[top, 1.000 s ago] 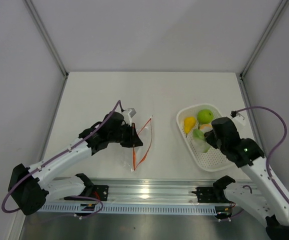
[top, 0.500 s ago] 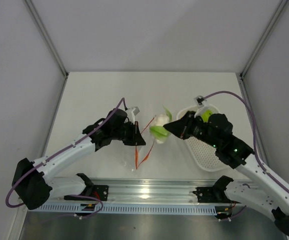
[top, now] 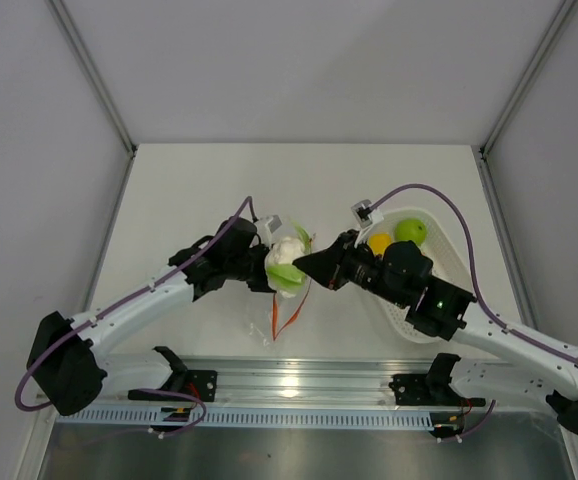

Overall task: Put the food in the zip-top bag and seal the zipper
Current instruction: Place the fake vegetable in the zipper food storage bag.

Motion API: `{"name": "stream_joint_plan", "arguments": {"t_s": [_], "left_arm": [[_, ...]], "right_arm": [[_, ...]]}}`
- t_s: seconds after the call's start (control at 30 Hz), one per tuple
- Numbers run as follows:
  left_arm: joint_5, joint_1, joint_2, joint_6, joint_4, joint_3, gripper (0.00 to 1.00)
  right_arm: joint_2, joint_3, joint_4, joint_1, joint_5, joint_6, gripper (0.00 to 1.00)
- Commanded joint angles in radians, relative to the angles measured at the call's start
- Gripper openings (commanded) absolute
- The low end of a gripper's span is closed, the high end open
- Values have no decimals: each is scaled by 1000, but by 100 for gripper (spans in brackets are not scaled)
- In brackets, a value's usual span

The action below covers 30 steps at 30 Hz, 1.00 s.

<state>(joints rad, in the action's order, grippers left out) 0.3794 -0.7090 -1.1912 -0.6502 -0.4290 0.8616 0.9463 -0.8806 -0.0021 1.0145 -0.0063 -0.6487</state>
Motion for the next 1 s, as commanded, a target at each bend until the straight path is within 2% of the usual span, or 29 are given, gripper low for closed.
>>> {"name": "stream_joint_plan", "arguments": {"t_s": [0.0, 0.23, 0.37, 0.53, 0.97], "left_arm": [[49, 6, 36, -46, 53, 31, 1], [49, 6, 81, -86, 79, 24, 1], [26, 9, 102, -86, 75, 19, 1], [3, 14, 119, -95, 79, 13, 1], [-10, 19, 154, -83, 56, 7, 0]], "right_arm": [[-46, 72, 112, 19, 130, 26, 0], [-49, 173, 132, 99, 305, -12, 0], [-41, 178, 76, 144, 379, -15, 0], [-63, 225, 34, 203, 439, -12, 0], [-118, 282, -104, 260, 531, -2, 0]]}}
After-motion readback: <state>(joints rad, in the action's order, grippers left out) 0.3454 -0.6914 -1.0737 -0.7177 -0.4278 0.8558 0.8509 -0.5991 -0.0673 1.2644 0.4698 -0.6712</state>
